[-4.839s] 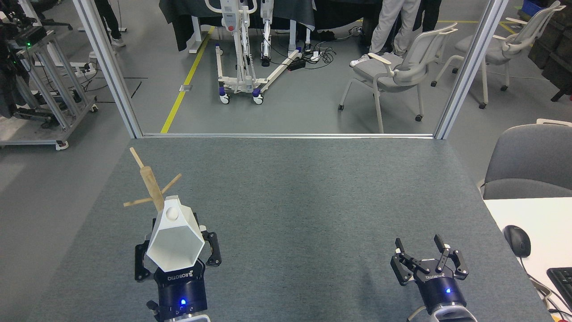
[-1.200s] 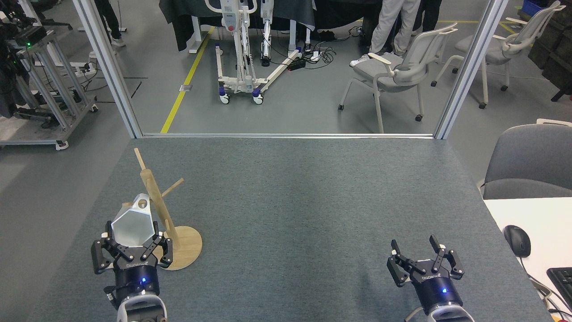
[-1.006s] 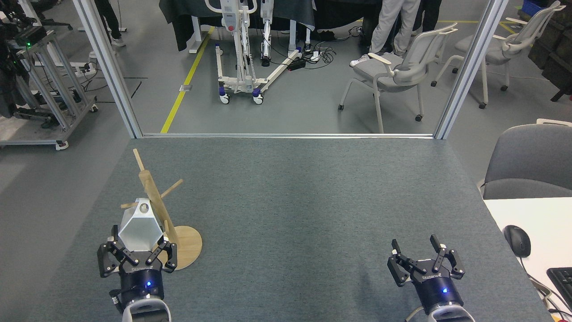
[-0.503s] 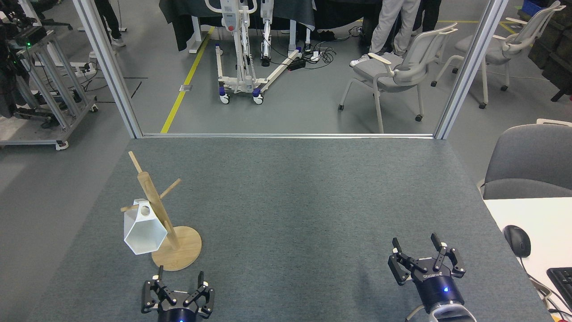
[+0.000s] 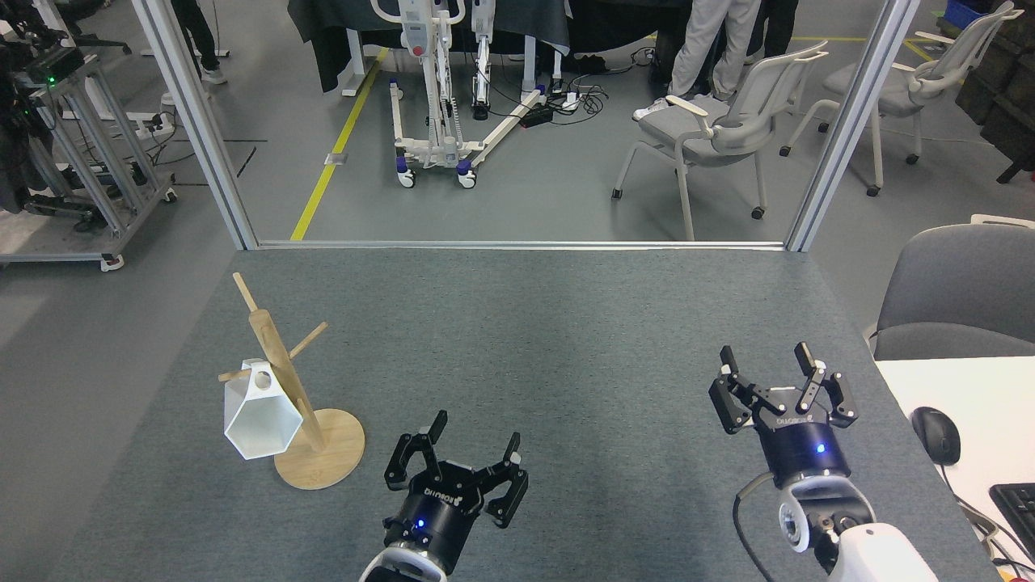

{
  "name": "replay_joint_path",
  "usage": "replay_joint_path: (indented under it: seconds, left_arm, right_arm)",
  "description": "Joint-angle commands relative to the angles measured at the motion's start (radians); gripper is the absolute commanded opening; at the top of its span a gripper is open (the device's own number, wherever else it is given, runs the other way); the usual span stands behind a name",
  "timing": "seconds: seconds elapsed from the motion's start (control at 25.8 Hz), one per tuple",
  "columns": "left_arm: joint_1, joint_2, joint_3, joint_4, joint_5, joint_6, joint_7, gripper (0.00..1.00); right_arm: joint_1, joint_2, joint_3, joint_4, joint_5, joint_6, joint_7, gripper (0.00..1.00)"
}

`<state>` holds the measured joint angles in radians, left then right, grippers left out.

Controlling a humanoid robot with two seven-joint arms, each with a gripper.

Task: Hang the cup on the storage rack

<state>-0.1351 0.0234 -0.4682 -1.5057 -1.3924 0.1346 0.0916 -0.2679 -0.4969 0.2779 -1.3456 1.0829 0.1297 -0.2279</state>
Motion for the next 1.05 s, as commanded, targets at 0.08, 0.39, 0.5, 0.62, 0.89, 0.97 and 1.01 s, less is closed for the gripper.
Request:
replay_joint_path:
  seconds: [0.08, 0.39, 0.5, 0.62, 0.89, 0.97, 1.01]
  left_arm:
    - [-0.043, -0.04, 0.042, -0.11, 0.095, -0.001, 0.026, 1.0]
    - [-0.063, -0.034, 0.036, -0.097, -0.096, 0.045, -0.018, 1.0]
    - [-0.06, -0.031, 0.029, -0.048, -0.125, 0.048, -0.072, 1.0]
    - [-0.063, -0.03, 0.025, -0.045, -0.126, 0.063, -0.067, 1.0]
    - [-0.06, -0.028, 0.025, -0.054, -0.122, 0.08, -0.064, 1.0]
    - [-0.061, -0.028, 0.025, -0.056, -0.122, 0.071, -0.064, 1.0]
    - [-0.058, -0.028, 0.025, -0.06, -0.12, 0.071, -0.064, 1.0]
  right_arm:
    - [0.124, -0.006, -0.246, -0.222, -0.001, -0.096, 0.208, 0.99]
    - [0.207, -0.006, -0.276, -0.214, -0.116, -0.154, 0.214, 1.0]
    - [0.199, -0.015, -0.293, -0.214, -0.163, -0.154, 0.208, 0.99]
    - [0.193, -0.023, -0.295, -0.21, -0.164, -0.144, 0.208, 1.0]
    - [0.197, -0.038, -0.307, -0.175, -0.164, -0.148, 0.209, 1.0]
    - [0.197, -0.04, -0.31, -0.156, -0.163, -0.148, 0.209, 1.0]
    - [0.197, -0.042, -0.31, -0.149, -0.163, -0.15, 0.209, 1.0]
